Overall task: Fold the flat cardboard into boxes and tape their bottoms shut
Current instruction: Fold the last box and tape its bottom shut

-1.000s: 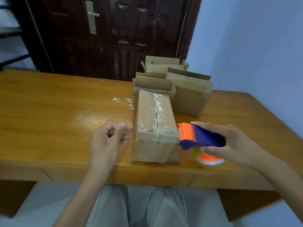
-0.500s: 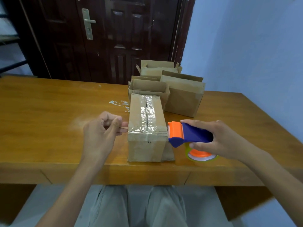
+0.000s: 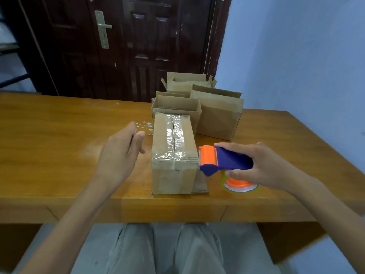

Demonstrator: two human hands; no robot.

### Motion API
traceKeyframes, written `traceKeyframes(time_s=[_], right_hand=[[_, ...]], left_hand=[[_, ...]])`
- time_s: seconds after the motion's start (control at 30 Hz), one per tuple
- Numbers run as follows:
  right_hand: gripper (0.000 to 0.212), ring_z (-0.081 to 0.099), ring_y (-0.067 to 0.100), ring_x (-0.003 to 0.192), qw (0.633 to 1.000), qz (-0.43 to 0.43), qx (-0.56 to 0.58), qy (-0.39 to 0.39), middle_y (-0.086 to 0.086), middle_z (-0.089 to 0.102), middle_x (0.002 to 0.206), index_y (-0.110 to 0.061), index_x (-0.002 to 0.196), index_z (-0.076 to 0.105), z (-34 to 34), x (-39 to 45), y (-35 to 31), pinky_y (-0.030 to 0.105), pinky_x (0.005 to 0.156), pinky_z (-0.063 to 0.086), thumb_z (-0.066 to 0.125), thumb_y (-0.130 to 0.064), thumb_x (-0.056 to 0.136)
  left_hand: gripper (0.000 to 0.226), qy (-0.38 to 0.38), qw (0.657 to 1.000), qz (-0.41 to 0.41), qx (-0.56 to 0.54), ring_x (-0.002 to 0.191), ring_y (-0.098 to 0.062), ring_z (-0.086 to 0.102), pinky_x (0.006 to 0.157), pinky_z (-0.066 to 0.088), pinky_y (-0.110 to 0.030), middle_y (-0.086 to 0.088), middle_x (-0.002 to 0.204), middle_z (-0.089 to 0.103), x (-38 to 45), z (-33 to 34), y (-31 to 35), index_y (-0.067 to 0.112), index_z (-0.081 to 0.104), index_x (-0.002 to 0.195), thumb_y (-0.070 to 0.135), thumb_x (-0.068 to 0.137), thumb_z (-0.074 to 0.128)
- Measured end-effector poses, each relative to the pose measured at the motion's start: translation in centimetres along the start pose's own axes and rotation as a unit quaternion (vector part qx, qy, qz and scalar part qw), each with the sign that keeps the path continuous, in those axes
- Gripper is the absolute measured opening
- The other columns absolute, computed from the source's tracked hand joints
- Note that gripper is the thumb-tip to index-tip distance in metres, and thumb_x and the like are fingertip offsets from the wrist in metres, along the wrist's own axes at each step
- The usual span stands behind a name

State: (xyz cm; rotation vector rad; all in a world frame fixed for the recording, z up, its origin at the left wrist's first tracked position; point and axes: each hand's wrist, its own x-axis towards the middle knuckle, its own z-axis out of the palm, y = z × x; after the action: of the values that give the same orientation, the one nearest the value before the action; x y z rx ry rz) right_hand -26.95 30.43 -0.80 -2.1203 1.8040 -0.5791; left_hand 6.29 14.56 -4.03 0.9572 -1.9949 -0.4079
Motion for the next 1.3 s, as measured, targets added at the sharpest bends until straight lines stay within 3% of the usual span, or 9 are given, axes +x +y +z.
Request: traceKeyframes(time_s=[0.07,0.2,0.3,0.37,0.5,0.67,0.93,1.07,1.3], right_hand=[[0.076,0.060,0.002,0.117,1.000,0.000,0.001,-0.001,-0.031,0.059,0.131,-0.048,0.153,0.042,0.0,0.0,-0.1,0.017,0.075,0.057,0.073,-0.058,0.085],[0.076,0.060,0.001,0.115,1.000,-0.001,-0.004,-0.002,-0.029,0.060,0.130,-0.048,0.154,0.042,-0.3,0.0,-0.3,0.016,0.074,0.056,0.074,-0.057,0.086],[0.076,0.060,0.000,0.113,1.000,0.000,-0.008,-0.005,-0.029,0.060,0.129,-0.048,0.154,0.041,-0.2,0.0,-0.2,0.016,0.073,0.055,0.074,-0.056,0.086],[0.076,0.060,-0.002,0.114,1.000,0.001,-0.011,-0.008,-0.029,0.060,0.130,-0.049,0.154,0.041,-0.2,0.0,-0.1,0.015,0.073,0.055,0.074,-0.057,0.085],[0.077,0.061,-0.002,0.112,1.000,-0.001,0.004,0.010,-0.030,0.061,0.128,-0.046,0.153,0.044,-1.8,-0.6,0.1,0.012,0.071,0.053,0.076,-0.052,0.084],[0.073,0.064,-0.003,0.104,1.000,0.000,-0.012,-0.018,-0.044,0.060,0.113,-0.047,0.153,0.045,-3.4,-0.3,-0.3,0.011,0.066,0.051,0.078,-0.047,0.088],[0.080,0.066,0.005,0.099,0.999,-0.036,0.003,0.006,-0.031,0.064,0.122,-0.044,0.156,0.042,-2.4,-0.7,0.5,0.011,0.068,0.049,0.078,-0.051,0.085],[0.085,0.063,0.014,0.117,0.997,-0.072,-0.025,-0.006,-0.022,0.061,0.137,-0.043,0.159,0.037,-2.2,-1.1,1.3,0.015,0.075,0.055,0.079,-0.053,0.086],[0.081,0.063,0.001,0.105,0.999,-0.021,-0.029,-0.035,-0.023,0.063,0.131,-0.053,0.158,0.033,-1.8,-0.4,1.8,0.010,0.071,0.050,0.071,-0.059,0.087]], left_hand=[[0.031,-0.017,0.999,0.023,-0.033,0.085,-0.008,0.067,0.069,0.058,-0.051,0.014,0.088,0.065,0.2,0.0,0.9,0.021,0.046,0.094,0.050,0.104,0.043],[0.041,-0.084,0.991,0.068,-0.080,0.118,0.013,0.053,0.093,0.046,-0.015,0.021,0.135,0.056,0.2,0.2,3.3,0.028,0.055,0.136,0.051,0.103,0.049],[0.050,-0.197,0.971,0.137,-0.010,0.152,0.002,0.029,0.119,0.032,-0.029,0.021,0.160,0.042,0.3,1.4,4.6,0.037,0.054,0.148,0.057,0.108,0.035],[0.057,-0.256,0.950,0.169,0.063,0.157,0.002,0.017,0.129,0.018,-0.035,0.024,0.164,0.035,0.1,2.3,4.5,0.043,0.047,0.153,0.063,0.107,0.023],[0.060,-0.259,0.931,0.223,0.130,0.158,0.003,0.009,0.130,0.015,-0.036,0.025,0.169,0.022,-0.2,2.0,3.9,0.043,0.027,0.163,0.064,0.109,0.010],[0.054,-0.279,0.908,0.282,0.135,0.161,-0.007,0.008,0.129,0.018,-0.045,0.018,0.172,0.020,-0.1,1.5,3.4,0.044,0.015,0.165,0.051,0.112,0.019],[0.050,-0.271,0.911,0.286,0.120,0.160,-0.006,0.013,0.128,0.020,-0.046,0.021,0.170,0.025,0.3,1.7,3.0,0.046,0.030,0.161,0.054,0.113,0.021],[0.048,-0.256,0.917,0.284,0.113,0.159,-0.008,0.019,0.126,0.025,-0.048,0.019,0.168,0.030,0.4,2.0,2.6,0.043,0.036,0.160,0.049,0.113,0.028],[0.048,-0.251,0.918,0.283,0.117,0.160,-0.010,0.020,0.125,0.028,-0.051,0.018,0.168,0.032,0.4,2.4,2.5,0.043,0.037,0.160,0.050,0.112,0.036]])
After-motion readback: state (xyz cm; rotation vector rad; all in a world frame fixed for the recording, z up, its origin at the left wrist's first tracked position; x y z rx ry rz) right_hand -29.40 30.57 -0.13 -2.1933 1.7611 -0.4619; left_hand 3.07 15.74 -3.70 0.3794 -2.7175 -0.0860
